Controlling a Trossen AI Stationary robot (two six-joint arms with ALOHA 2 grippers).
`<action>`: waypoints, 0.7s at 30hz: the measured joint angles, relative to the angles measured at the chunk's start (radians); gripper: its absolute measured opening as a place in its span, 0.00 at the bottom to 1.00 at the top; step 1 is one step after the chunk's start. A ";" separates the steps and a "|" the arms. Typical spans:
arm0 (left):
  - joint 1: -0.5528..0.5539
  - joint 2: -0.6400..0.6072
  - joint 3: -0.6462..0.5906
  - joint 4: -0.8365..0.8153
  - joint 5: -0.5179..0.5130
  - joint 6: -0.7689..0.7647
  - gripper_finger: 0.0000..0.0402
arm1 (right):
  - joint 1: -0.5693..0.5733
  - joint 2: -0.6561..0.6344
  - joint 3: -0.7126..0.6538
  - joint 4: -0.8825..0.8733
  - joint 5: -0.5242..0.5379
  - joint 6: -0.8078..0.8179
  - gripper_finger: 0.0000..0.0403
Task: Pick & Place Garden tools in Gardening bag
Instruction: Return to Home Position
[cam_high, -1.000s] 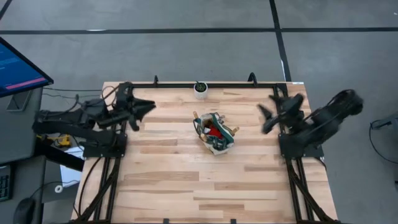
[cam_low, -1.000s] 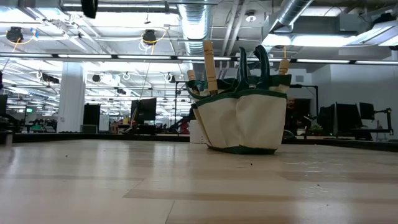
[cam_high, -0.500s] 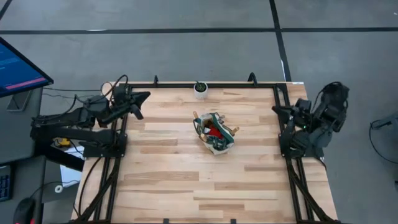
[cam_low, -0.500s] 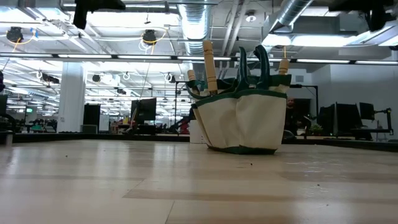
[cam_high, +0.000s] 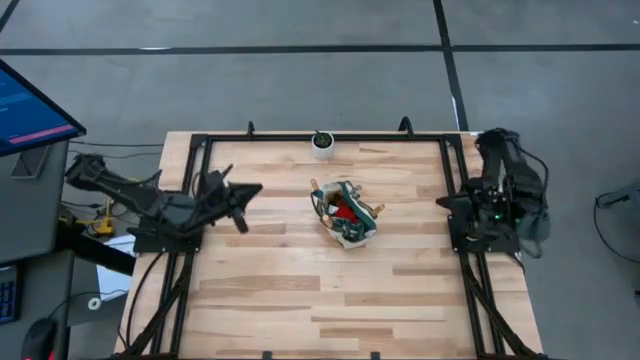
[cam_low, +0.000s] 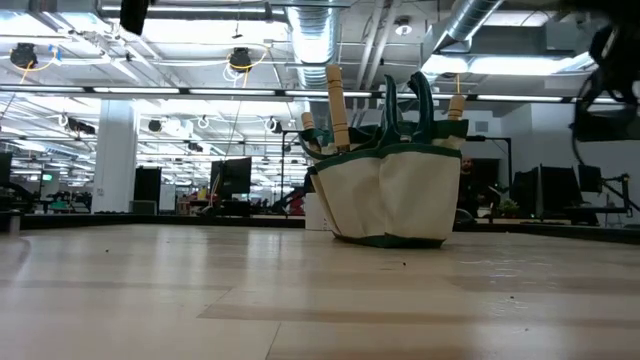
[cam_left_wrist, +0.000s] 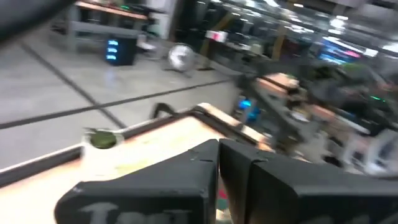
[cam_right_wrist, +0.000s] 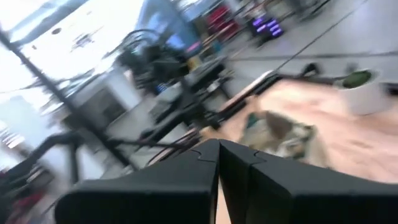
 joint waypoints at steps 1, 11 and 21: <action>-0.025 0.002 0.000 0.013 0.008 0.007 0.00 | 0.034 0.000 0.022 0.011 0.000 -0.036 0.00; -0.055 -0.306 0.000 0.017 0.373 0.027 0.00 | 0.066 -0.046 0.269 -0.019 -0.041 -0.500 0.00; -0.055 -0.464 0.001 -0.029 0.432 0.109 0.00 | 0.054 -0.116 0.118 0.348 -0.258 -0.710 0.00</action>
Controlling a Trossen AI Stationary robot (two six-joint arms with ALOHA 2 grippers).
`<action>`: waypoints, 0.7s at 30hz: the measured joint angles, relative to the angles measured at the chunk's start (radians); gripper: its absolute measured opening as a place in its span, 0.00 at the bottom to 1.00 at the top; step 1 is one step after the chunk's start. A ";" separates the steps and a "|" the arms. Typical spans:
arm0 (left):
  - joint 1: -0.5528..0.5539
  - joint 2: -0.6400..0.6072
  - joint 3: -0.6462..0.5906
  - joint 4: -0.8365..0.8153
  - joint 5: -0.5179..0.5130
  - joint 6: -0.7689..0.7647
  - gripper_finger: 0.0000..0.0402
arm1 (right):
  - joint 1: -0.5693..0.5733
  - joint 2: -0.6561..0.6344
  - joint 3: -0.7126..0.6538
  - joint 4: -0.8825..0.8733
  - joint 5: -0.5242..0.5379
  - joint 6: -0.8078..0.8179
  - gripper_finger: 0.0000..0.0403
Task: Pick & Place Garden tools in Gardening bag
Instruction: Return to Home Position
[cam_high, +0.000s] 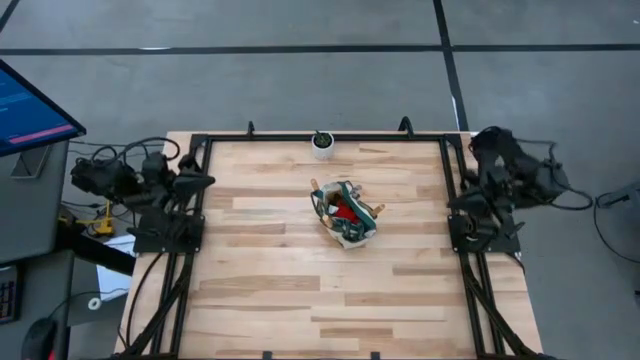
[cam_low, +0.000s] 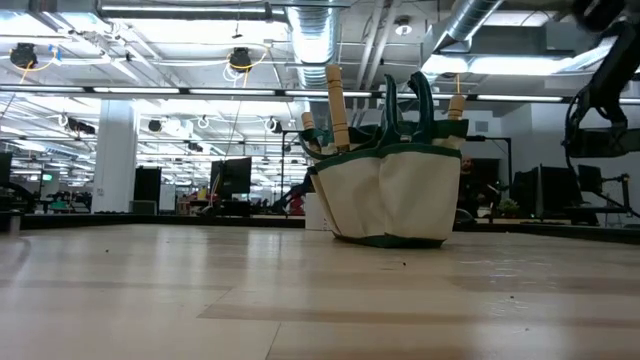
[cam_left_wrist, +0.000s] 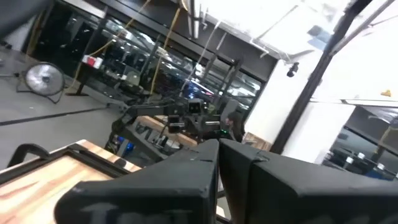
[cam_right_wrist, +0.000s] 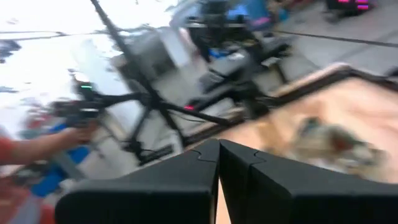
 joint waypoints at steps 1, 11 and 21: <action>0.000 -0.001 0.000 0.000 0.008 0.001 0.00 | -0.001 0.006 -0.047 0.150 -0.026 -0.091 0.00; 0.000 0.043 -0.001 0.000 0.022 0.027 0.00 | -0.254 0.203 -0.411 1.613 -0.569 -1.162 0.00; 0.002 -0.041 -0.001 0.000 0.080 0.048 0.00 | -0.551 0.033 -0.411 1.343 -0.536 -1.048 0.00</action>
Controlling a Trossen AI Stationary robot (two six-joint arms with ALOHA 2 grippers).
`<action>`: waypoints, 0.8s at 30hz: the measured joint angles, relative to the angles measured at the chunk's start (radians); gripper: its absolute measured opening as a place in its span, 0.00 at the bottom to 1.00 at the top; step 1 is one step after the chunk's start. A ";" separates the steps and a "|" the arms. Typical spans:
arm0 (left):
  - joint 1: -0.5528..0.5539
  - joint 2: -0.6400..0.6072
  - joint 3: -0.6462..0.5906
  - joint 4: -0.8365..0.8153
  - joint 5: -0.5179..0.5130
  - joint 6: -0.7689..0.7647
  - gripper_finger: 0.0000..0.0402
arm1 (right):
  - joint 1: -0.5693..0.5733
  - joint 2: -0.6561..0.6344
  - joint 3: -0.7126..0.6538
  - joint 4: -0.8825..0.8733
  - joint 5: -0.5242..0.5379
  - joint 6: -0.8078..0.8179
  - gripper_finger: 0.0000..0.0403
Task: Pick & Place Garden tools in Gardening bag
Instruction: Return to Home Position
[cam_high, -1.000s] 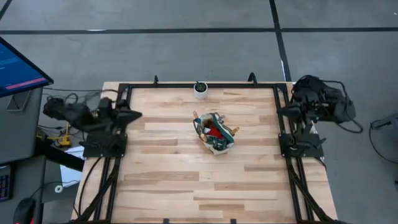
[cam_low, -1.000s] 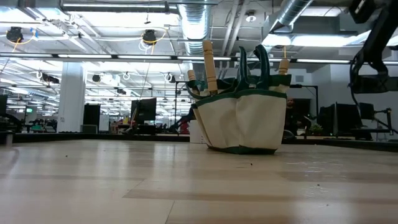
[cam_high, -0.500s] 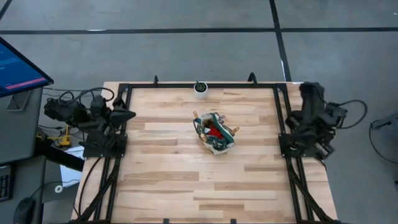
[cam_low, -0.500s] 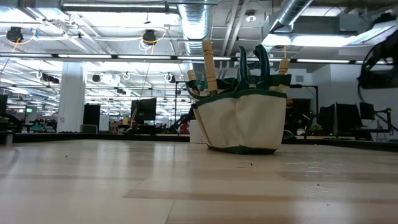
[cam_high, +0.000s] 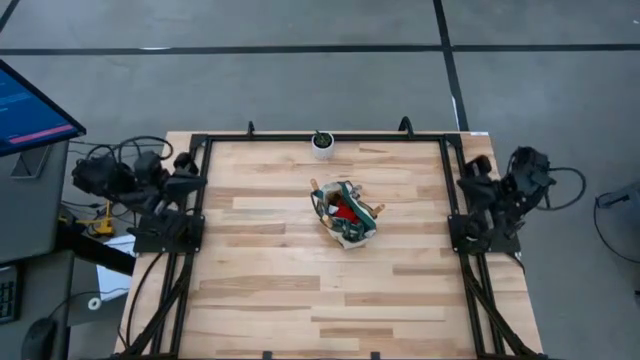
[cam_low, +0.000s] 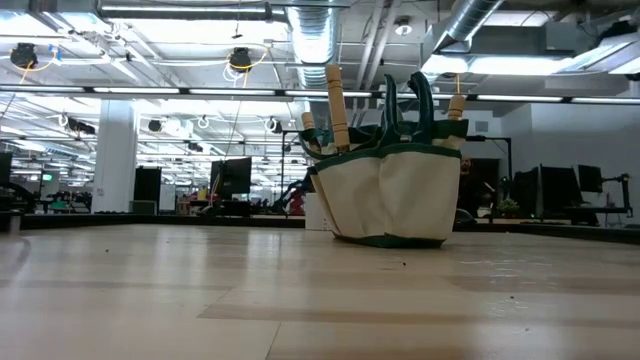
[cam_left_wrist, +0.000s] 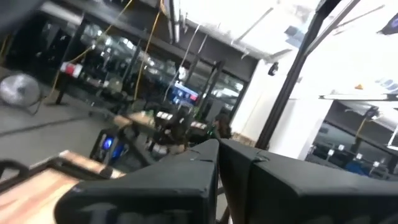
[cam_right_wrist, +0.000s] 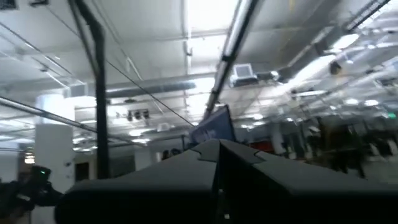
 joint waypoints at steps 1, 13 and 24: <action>0.000 -0.012 0.000 0.002 0.003 0.012 0.00 | -0.003 -0.043 0.002 -0.059 0.029 0.016 0.00; 0.000 -0.084 -0.070 -0.037 -0.090 0.133 0.00 | 0.005 -0.219 -0.037 -0.531 0.234 0.160 0.00; -0.001 -0.287 -0.360 -0.029 -0.069 -0.044 0.00 | -0.020 -0.219 -0.171 -0.561 0.242 0.333 0.00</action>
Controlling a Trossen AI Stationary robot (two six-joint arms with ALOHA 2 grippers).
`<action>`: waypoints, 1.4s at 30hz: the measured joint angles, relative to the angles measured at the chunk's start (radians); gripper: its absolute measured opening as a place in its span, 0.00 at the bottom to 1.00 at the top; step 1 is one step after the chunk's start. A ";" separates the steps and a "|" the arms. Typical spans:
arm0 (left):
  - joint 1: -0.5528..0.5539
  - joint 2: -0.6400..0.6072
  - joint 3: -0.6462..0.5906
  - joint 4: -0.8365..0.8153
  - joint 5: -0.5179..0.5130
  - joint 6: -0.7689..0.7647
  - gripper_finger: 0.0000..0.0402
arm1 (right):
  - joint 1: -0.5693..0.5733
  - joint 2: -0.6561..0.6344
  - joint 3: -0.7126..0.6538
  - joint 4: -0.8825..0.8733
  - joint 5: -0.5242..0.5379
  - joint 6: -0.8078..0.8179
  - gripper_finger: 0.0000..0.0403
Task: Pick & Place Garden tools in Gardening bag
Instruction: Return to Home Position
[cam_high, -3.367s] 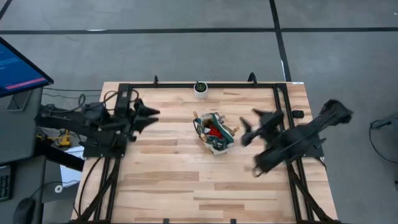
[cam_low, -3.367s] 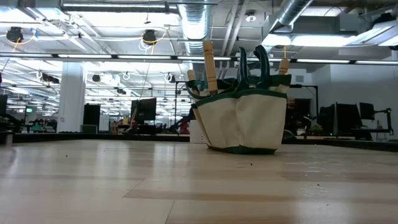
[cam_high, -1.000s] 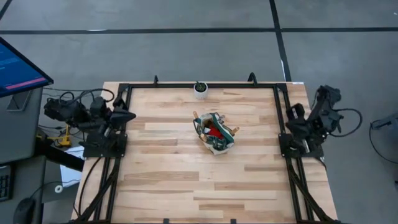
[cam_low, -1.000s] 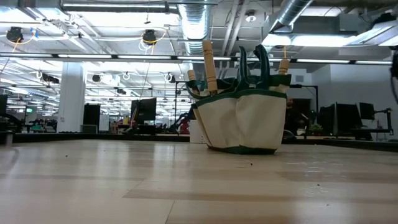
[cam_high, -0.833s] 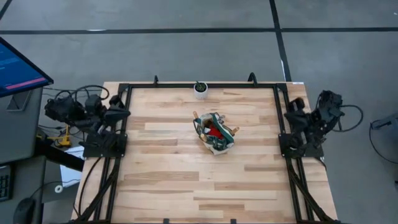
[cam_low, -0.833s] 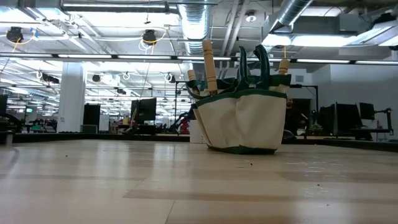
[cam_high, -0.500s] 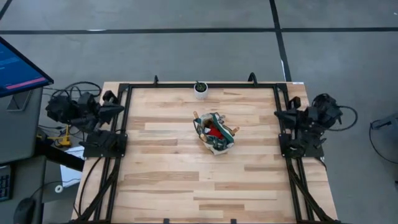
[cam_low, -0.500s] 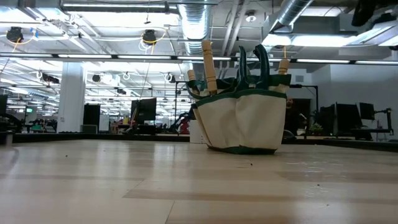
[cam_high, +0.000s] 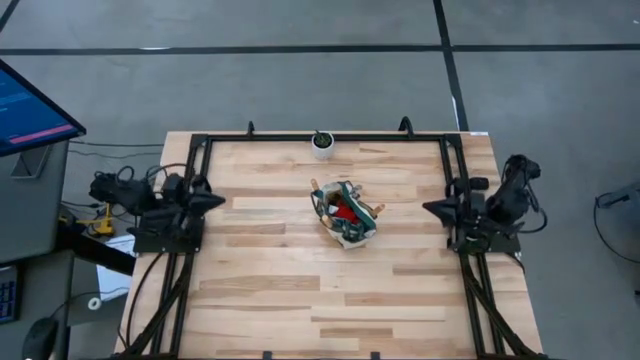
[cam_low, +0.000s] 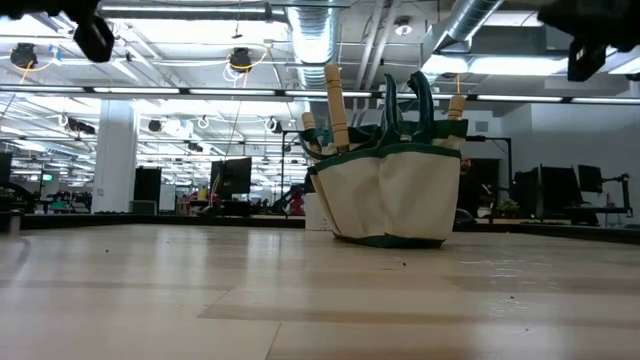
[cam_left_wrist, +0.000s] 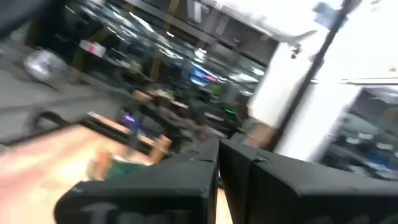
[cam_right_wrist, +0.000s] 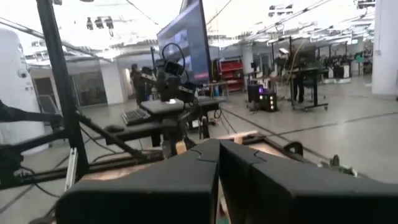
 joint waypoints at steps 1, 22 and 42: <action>0.000 -0.012 -0.019 0.002 0.032 -0.018 0.00 | -0.002 0.000 -0.011 -0.009 0.000 0.017 0.00; 0.000 -0.014 -0.220 0.082 0.262 -0.021 0.00 | -0.097 0.000 -0.138 -0.172 -0.001 0.347 0.00; 0.001 -0.005 -0.317 0.129 0.280 -0.063 0.00 | -0.107 0.000 -0.139 -0.206 0.185 0.380 0.00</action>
